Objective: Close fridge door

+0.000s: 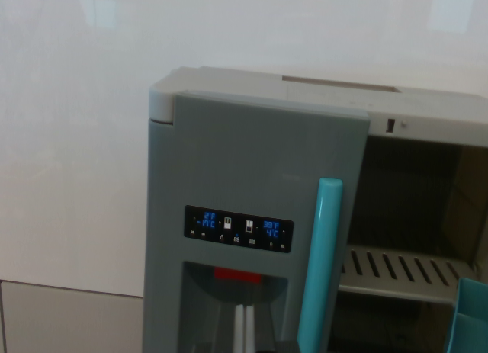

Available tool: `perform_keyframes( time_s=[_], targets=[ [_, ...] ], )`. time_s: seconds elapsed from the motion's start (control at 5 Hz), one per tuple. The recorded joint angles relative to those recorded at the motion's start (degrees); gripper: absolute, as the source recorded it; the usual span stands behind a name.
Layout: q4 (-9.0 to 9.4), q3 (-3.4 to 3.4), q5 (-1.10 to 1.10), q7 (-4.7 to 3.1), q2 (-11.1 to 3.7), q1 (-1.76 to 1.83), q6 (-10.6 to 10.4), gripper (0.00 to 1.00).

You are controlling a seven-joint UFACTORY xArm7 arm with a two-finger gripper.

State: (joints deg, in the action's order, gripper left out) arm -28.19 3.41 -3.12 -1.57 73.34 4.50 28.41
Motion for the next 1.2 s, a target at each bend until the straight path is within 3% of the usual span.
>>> perform_keyframes(
  time_s=[0.4,0.6,0.8,1.0,1.2],
  targets=[
    [0.00,0.00,0.00,0.00,0.00,0.00,0.0,1.00],
    [-0.23,-1.35,-0.03,-0.03,0.01,-0.07,0.0,1.00],
    [-0.23,-1.35,-0.03,-0.03,0.01,-0.07,0.0,1.00],
    [-1.58,-8.08,-0.03,-0.02,0.01,-0.08,0.0,1.00],
    [-1.58,-8.08,-0.03,-0.02,0.01,-0.08,0.0,1.00]
  ],
)
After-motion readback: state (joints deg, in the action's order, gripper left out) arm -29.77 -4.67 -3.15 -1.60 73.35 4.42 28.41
